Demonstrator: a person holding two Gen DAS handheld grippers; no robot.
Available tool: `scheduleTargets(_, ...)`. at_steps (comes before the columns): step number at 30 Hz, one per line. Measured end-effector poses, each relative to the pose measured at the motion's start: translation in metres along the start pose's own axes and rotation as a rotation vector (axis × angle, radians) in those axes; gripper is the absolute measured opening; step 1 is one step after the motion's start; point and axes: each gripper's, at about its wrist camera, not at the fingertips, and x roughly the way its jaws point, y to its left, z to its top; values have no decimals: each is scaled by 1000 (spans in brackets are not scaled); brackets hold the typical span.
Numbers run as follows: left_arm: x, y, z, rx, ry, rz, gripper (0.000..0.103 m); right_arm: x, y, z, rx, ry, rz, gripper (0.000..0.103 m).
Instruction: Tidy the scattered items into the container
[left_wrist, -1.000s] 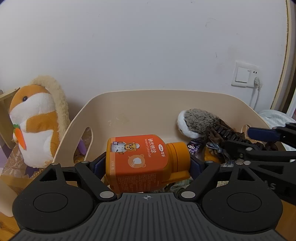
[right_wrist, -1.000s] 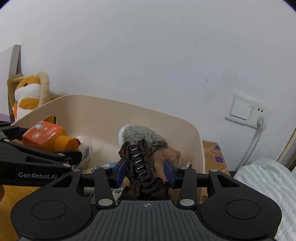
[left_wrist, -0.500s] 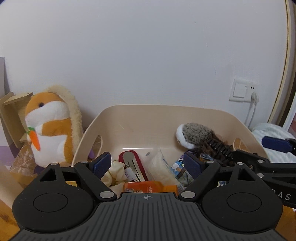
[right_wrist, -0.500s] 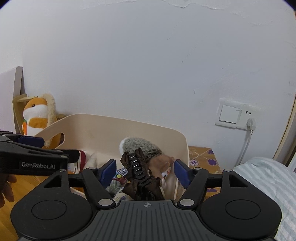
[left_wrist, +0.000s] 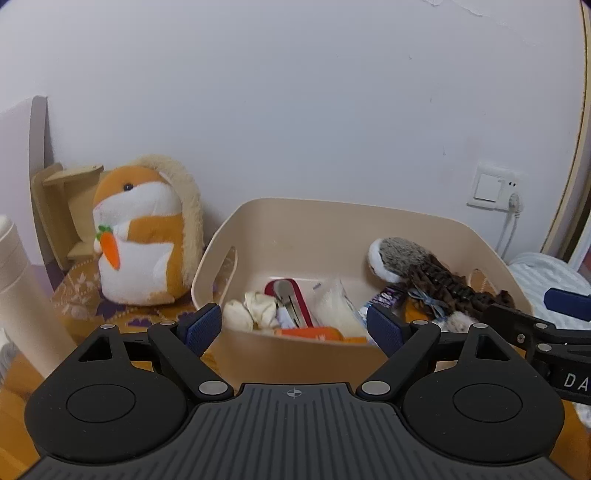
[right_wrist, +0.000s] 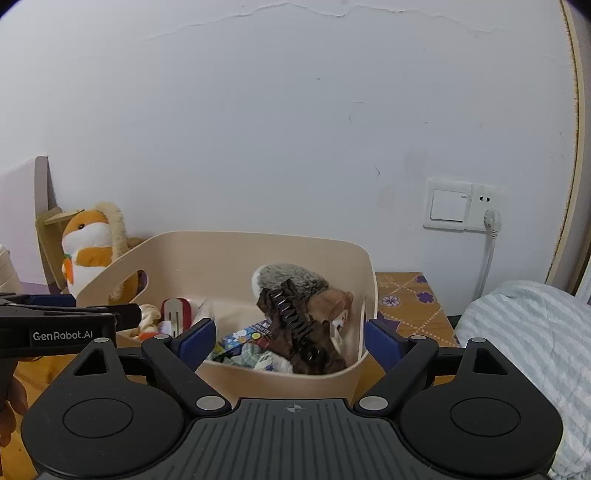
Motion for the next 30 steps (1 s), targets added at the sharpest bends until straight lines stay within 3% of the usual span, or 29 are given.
scheduleTargets(14,-56,1,-31,28,-64,-5,87,-53,20,-32,-38,-64,-1,102)
scheduleTargets(19,-75,-2,-44,38,-51,-32,87,-73,21,-41,-20,-69,13,102)
scheduleTargets(30,-119,4,-74,32,-78,8,87,-122,23,-63,-46,-98,1,102)
